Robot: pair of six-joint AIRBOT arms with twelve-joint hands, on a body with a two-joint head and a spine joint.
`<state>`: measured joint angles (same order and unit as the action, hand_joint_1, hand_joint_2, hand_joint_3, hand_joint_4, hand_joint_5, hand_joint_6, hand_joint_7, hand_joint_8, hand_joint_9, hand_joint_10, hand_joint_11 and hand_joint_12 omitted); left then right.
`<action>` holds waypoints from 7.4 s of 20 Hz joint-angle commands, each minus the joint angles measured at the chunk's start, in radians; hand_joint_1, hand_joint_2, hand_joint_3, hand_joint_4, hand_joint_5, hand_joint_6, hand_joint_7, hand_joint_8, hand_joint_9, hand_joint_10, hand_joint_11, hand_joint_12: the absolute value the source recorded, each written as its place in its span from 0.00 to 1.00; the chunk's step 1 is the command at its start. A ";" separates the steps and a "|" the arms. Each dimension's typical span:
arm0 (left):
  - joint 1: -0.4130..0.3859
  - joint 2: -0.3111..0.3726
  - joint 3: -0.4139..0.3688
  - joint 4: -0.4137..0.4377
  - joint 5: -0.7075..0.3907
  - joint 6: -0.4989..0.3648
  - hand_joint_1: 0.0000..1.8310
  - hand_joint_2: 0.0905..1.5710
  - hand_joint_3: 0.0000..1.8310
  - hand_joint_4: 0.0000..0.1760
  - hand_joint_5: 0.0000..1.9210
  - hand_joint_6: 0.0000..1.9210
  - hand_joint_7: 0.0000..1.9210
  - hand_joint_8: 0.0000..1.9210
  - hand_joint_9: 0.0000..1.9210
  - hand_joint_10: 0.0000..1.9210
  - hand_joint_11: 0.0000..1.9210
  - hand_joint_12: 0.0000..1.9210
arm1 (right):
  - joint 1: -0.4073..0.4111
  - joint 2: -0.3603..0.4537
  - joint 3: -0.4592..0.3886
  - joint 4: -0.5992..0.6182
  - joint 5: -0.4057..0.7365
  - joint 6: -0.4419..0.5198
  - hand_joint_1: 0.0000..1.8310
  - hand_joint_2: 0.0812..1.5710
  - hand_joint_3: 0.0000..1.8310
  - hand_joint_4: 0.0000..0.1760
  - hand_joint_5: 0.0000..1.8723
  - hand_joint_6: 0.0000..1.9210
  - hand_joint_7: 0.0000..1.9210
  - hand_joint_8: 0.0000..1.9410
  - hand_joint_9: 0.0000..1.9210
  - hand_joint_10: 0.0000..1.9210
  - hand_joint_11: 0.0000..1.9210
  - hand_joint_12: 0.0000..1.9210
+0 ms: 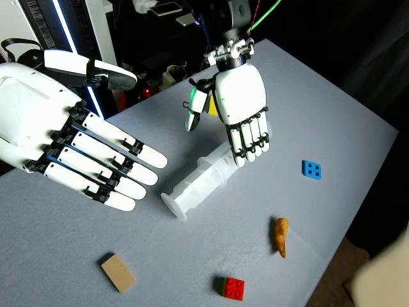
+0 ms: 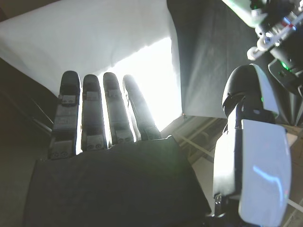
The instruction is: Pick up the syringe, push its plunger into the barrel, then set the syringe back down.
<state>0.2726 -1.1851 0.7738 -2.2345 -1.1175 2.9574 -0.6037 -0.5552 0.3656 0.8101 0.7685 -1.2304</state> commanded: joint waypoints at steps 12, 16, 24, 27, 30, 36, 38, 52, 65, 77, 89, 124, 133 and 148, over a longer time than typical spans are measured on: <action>0.036 -0.024 0.031 0.115 0.041 -0.016 0.23 0.61 0.00 0.21 0.00 0.00 0.00 0.00 0.00 0.00 0.00 0.00 | 0.006 0.001 0.001 -0.045 0.091 0.015 0.13 0.59 0.00 0.00 0.02 0.00 0.02 0.00 0.01 0.00 0.00 0.10; 0.055 -0.036 0.056 0.123 0.062 -0.019 0.25 0.61 0.00 0.24 0.00 0.00 0.00 0.00 0.00 0.00 0.00 0.00 | 0.007 0.001 0.001 -0.046 0.090 0.018 0.13 0.59 0.00 0.00 0.03 0.00 0.02 0.00 0.01 0.00 0.00 0.12; 0.090 -0.054 0.101 0.139 0.099 -0.023 0.22 0.62 0.00 0.21 0.00 0.00 0.00 0.00 0.00 0.00 0.00 0.00 | 0.011 -0.001 0.001 -0.046 0.090 0.024 0.13 0.60 0.00 0.00 0.02 0.00 0.02 0.00 0.01 0.00 0.00 0.10; 0.104 -0.060 0.111 0.151 0.109 -0.028 0.23 0.62 0.00 0.21 0.00 0.00 0.00 0.00 0.00 0.00 0.00 0.00 | 0.012 -0.002 0.001 -0.046 0.090 0.026 0.12 0.60 0.00 0.00 0.02 0.00 0.02 0.00 0.01 0.00 0.00 0.13; 0.120 -0.068 0.123 0.161 0.125 -0.030 0.21 0.63 0.00 0.21 0.00 0.00 0.00 0.00 0.00 0.00 0.00 0.00 | 0.013 -0.002 0.001 -0.046 0.091 0.028 0.12 0.59 0.00 0.00 0.03 0.00 0.03 0.00 0.02 0.00 0.00 0.13; 0.142 -0.071 0.132 0.180 0.145 -0.034 0.21 0.63 0.00 0.27 0.00 0.00 0.00 0.00 0.00 0.00 0.00 0.00 | 0.016 -0.003 0.001 -0.046 0.094 0.033 0.13 0.59 0.00 0.00 0.02 0.00 0.02 0.00 0.01 0.00 0.00 0.11; 0.154 -0.071 0.130 0.193 0.154 -0.040 0.22 0.62 0.00 0.28 0.00 0.00 0.00 0.00 0.00 0.00 0.00 0.00 | 0.018 -0.004 0.001 -0.046 0.095 0.035 0.13 0.59 0.00 0.00 0.03 0.00 0.03 0.00 0.02 0.00 0.00 0.12; 0.177 -0.080 0.130 0.226 0.166 -0.057 0.23 0.63 0.00 0.28 0.00 0.00 0.00 0.00 0.00 0.00 0.00 0.00 | 0.021 -0.007 0.002 -0.046 0.097 0.038 0.13 0.59 0.00 0.00 0.02 0.00 0.02 0.00 0.01 0.00 0.00 0.13; 0.198 -0.089 0.149 0.329 0.242 -0.095 0.21 0.64 0.00 0.31 0.00 0.00 0.00 0.00 0.00 0.00 0.00 0.00 | 0.028 -0.015 0.014 -0.046 0.122 0.039 0.12 0.60 0.00 0.00 0.02 0.00 0.02 0.00 0.01 0.00 0.00 0.16; 0.212 -0.089 0.153 0.347 0.279 -0.084 0.27 0.67 0.01 0.16 0.00 0.00 0.00 0.00 0.00 0.00 0.00 0.00 | 0.024 -0.019 0.020 -0.046 0.114 0.040 0.15 0.59 0.00 0.00 0.03 0.00 0.03 0.00 0.02 0.00 0.00 0.15; 0.211 -0.089 0.153 0.338 0.281 -0.084 0.65 0.73 0.00 0.00 0.32 0.01 0.35 0.01 0.34 0.02 0.14 0.51 | 0.025 -0.019 0.020 -0.046 0.117 0.042 0.16 0.59 0.00 0.00 0.03 0.00 0.03 0.00 0.02 0.00 0.00 0.17; 0.010 -0.003 0.249 0.367 0.521 0.033 0.74 0.74 0.00 0.00 0.43 0.56 0.39 0.68 0.42 0.75 0.35 0.74 | -0.034 -0.237 0.038 0.077 0.518 0.394 0.15 0.60 0.00 0.00 0.05 0.00 0.04 0.00 0.04 0.00 0.00 0.21; -0.009 0.017 0.255 0.409 0.569 0.041 0.74 0.75 0.00 0.00 0.44 0.56 0.39 0.69 0.39 0.78 0.30 0.80 | 0.015 -0.356 0.112 0.219 0.562 0.428 0.15 0.60 0.00 0.00 0.05 0.00 0.05 0.00 0.04 0.00 0.00 0.20; 0.017 0.009 0.269 0.506 0.660 0.042 0.73 0.75 0.00 0.00 0.42 0.56 0.41 0.68 0.40 0.80 0.31 0.81 | 0.065 -0.527 0.254 0.352 0.529 0.471 0.14 0.60 0.00 0.00 0.05 0.00 0.04 0.00 0.03 0.00 0.00 0.18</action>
<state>0.3004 -1.1763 1.0405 -1.7893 -0.4782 2.9944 -0.5526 -1.0889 0.6201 1.2556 1.2354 -0.7704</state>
